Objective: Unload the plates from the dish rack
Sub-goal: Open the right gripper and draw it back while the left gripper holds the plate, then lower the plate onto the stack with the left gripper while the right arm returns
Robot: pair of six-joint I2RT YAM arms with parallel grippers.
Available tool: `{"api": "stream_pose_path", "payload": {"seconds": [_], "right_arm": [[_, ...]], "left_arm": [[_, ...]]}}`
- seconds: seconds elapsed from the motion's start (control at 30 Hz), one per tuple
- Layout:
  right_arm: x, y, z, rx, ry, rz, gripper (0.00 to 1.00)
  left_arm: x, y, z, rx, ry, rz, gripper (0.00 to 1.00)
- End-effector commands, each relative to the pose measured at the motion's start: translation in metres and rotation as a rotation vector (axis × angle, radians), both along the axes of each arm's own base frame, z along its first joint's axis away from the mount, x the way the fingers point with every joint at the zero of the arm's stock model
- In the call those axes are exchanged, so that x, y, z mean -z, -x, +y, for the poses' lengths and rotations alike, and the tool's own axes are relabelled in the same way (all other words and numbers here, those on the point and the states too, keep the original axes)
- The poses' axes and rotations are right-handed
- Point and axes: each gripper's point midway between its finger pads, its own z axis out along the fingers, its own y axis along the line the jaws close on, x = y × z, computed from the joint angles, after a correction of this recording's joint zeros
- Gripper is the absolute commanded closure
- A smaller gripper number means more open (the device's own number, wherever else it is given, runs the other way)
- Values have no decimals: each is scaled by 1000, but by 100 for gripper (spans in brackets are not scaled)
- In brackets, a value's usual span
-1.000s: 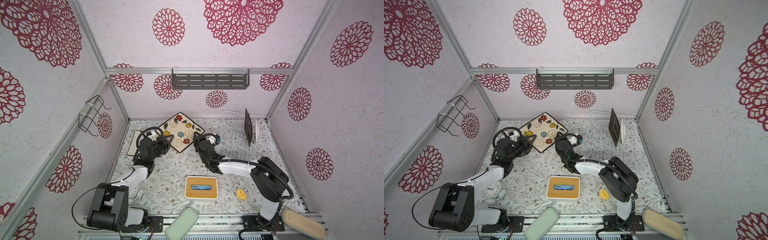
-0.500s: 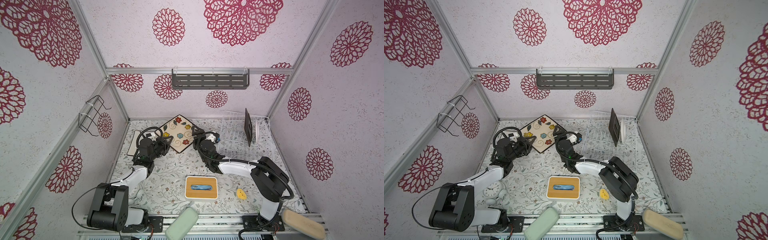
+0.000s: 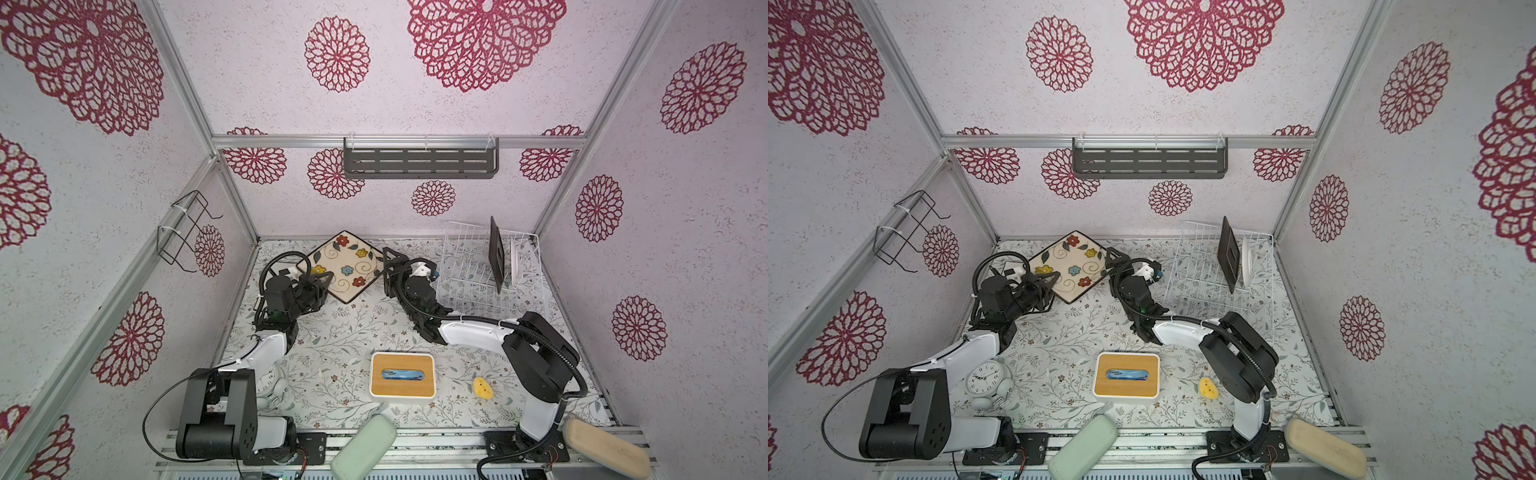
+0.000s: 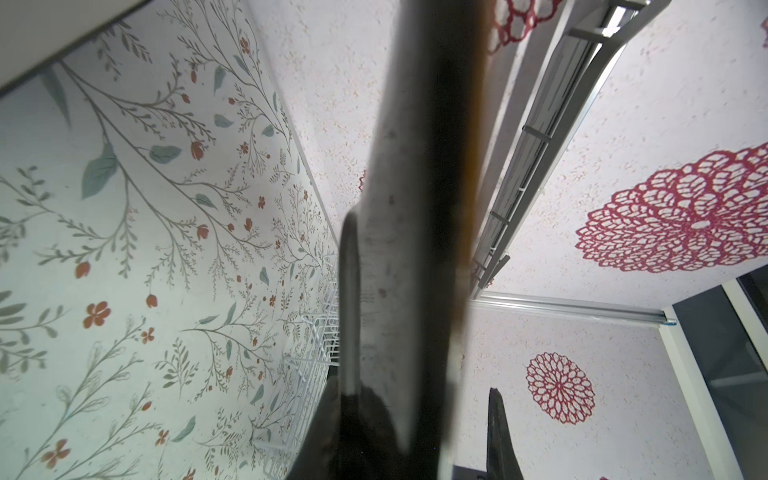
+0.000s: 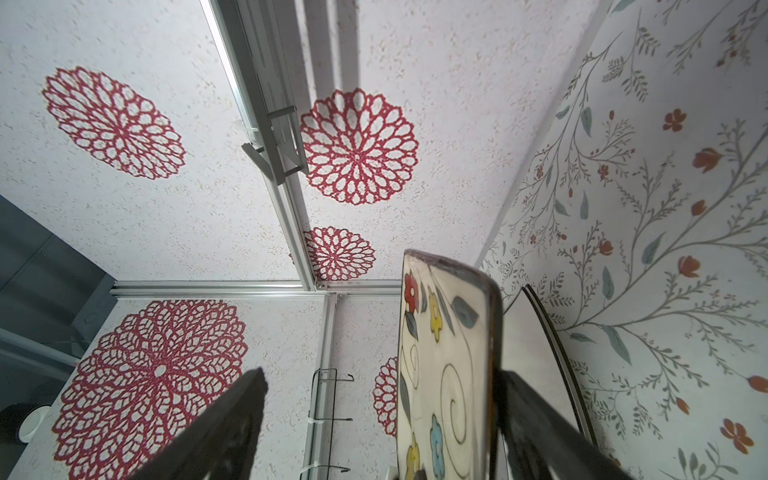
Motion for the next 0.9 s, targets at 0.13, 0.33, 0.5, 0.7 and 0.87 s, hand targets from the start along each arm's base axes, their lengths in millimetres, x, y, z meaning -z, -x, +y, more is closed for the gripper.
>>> {"api": "stream_pose_path", "payload": {"seconds": [0.13, 0.33, 0.5, 0.7, 0.87], "right_arm": [[-53, -2, -19, 15, -115, -96, 11], [-53, -3, -17, -16, -49, -119, 12], [-49, -6, -14, -55, 21, -123, 12], [-54, -13, -12, -135, 95, -153, 12], [-53, -13, -3, -208, 230, -173, 12]], "left_arm": [[-61, -6, 16, -43, -5, -203, 100], [-59, -5, 32, -109, -14, -199, 100], [-64, -1, 46, -174, -16, -210, 100], [-67, 3, 66, -263, -42, -211, 100], [-66, 3, 82, -320, -39, -204, 100]]}}
